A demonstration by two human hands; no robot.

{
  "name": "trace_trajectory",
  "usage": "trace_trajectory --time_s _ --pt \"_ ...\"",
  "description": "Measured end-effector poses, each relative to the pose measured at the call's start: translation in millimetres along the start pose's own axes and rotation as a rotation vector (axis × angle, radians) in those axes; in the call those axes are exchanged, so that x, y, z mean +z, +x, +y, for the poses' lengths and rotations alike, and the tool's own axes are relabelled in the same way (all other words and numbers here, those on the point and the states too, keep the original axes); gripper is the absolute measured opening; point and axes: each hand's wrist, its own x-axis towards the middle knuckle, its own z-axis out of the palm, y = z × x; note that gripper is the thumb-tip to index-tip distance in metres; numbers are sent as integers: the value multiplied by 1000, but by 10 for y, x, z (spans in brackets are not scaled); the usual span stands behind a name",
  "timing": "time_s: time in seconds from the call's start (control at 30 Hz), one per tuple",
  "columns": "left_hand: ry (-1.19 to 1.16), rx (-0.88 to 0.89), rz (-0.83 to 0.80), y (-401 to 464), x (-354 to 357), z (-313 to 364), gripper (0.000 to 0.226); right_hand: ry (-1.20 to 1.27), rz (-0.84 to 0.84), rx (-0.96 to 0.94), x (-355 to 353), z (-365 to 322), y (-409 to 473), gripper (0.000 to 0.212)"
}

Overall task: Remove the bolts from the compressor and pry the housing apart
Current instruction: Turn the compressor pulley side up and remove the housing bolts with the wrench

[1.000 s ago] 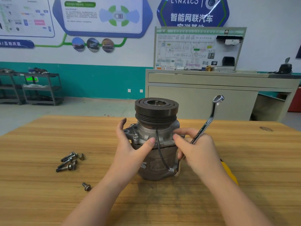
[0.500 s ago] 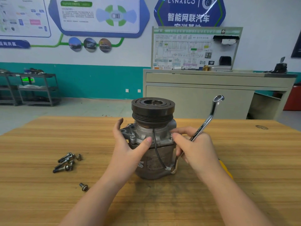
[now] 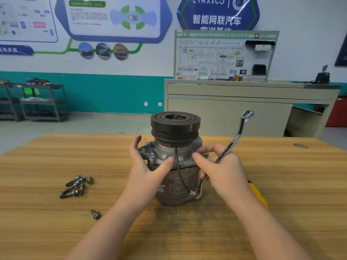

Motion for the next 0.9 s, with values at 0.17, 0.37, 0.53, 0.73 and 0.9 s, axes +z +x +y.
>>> trace_trajectory --time_s 0.17,0.37,0.53,0.73,0.9 --pt "2 2 5 -5 6 9 101 60 -8 2 -8 -11 -6 6" --pt "-14 -2 -6 -8 3 16 101 83 34 15 -31 10 20 8" --pt "-1 0 -2 -3 0 -2 101 71 49 24 -15 32 17 13" --pt "-3 1 3 10 -2 -16 99 40 19 -2 -11 21 8 4" --pt "-11 -9 -2 12 -1 -11 97 0 37 0 -4 3 -4 8"
